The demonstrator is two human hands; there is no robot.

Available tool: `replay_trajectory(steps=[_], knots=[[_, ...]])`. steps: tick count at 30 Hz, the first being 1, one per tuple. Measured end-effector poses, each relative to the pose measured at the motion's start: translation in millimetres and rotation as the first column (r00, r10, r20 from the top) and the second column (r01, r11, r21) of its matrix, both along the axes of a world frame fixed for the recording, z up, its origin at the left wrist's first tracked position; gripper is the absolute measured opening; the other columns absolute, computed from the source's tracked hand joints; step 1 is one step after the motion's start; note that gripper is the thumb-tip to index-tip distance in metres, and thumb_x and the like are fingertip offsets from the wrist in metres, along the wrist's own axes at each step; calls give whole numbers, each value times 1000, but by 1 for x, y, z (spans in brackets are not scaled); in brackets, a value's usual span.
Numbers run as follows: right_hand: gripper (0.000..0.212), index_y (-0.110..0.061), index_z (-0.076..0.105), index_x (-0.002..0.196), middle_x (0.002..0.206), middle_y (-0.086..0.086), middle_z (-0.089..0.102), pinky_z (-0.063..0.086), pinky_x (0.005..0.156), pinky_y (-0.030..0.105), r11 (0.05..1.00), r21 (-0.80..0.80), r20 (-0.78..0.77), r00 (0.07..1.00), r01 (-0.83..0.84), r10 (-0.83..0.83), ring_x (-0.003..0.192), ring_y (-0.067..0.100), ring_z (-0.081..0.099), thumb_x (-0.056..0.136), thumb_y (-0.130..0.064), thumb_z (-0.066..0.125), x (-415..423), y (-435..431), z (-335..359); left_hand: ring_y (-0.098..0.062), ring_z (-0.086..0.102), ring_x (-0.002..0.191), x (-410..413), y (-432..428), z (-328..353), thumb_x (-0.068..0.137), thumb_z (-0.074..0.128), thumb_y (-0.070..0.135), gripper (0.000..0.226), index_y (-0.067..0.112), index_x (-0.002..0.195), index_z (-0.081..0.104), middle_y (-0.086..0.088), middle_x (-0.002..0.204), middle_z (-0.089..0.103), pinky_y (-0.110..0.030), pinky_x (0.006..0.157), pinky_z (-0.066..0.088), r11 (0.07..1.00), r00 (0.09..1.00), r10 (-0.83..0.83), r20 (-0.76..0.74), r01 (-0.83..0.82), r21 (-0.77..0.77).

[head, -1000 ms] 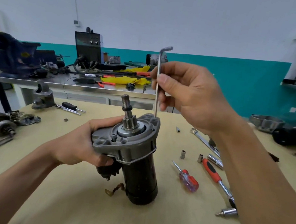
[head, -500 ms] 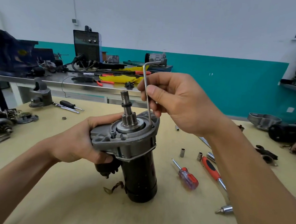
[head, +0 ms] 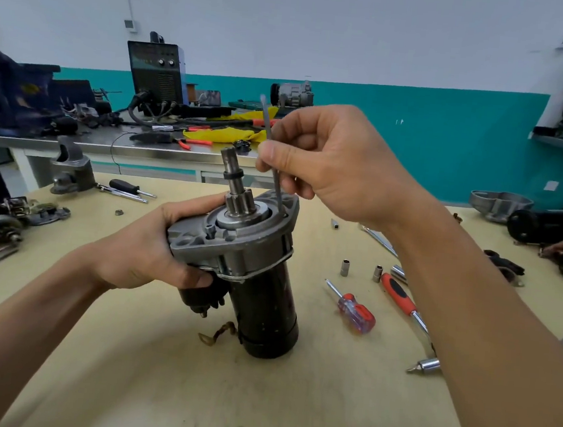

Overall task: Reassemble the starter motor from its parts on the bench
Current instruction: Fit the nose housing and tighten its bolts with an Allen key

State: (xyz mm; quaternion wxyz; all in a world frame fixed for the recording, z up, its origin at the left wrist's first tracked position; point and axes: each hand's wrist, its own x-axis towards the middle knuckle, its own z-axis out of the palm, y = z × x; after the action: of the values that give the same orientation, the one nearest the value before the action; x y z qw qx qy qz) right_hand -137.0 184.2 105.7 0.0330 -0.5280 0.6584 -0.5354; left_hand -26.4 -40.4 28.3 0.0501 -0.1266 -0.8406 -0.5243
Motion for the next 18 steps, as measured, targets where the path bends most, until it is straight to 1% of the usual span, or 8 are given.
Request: replay_trajectory(steps=[2,4,5,7,11,13,15,18], knots=[[9,-13,66,84,72,7,73,43,44,14,999,-39,34,999,1,1,47,9,57,89,-11,72,-1,0,-1,-30,64,118,0,-1,-1,61,80,8,94,19,147,44,-8,134,65,-42,98,55,1000,1000,0,-7,0,3],[6,-11,67,91,71,7,73,43,44,15,998,-64,52,998,-13,16,46,10,57,89,-11,72,0,-2,-3,-27,65,118,0,-1,-1,62,80,7,91,23,146,47,-7,134,65,-36,97,55,1000,1000,-10,-11,10,11],[8,-11,67,97,72,6,73,43,45,15,997,-68,58,998,-21,25,47,11,57,90,-10,71,0,-3,-3,-28,65,118,-1,-1,-2,63,80,6,91,25,145,48,-8,134,65,-35,96,55,1000,1000,-16,-10,16,16],[9,-11,69,101,74,4,73,43,45,16,997,-59,62,997,-40,43,49,13,57,94,-9,66,1,-3,-2,-30,63,120,-1,-2,-2,63,80,6,92,22,147,46,-9,135,64,-38,97,54,1000,1000,-24,-5,24,14],[15,-13,71,97,80,2,75,42,45,17,998,10,50,997,-56,55,51,12,59,100,-11,57,3,1,2,-33,63,120,-1,-4,-2,63,79,7,94,18,149,42,-10,136,63,-42,100,54,1000,1000,-16,3,16,6],[14,-11,71,92,79,3,75,42,45,14,999,5,35,999,-38,38,49,10,58,98,-11,59,5,1,3,-32,63,120,-1,-3,-2,63,79,7,94,18,149,42,-10,135,63,-43,99,54,1000,1000,-15,5,15,5],[8,-9,71,86,74,4,75,42,44,14,999,-33,44,999,-5,6,45,8,55,93,-11,67,7,-1,2,-32,63,120,-1,-2,-2,63,79,6,95,19,149,41,-9,136,63,-42,98,55,1000,1000,-15,6,15,6],[11,-9,69,79,64,5,71,43,43,18,994,-90,74,996,59,-53,42,7,52,84,-12,78,10,-4,-1,-35,63,119,-1,-3,-2,62,80,7,96,18,149,41,-10,135,63,-51,100,53,1000,1000,0,0,0,0]])
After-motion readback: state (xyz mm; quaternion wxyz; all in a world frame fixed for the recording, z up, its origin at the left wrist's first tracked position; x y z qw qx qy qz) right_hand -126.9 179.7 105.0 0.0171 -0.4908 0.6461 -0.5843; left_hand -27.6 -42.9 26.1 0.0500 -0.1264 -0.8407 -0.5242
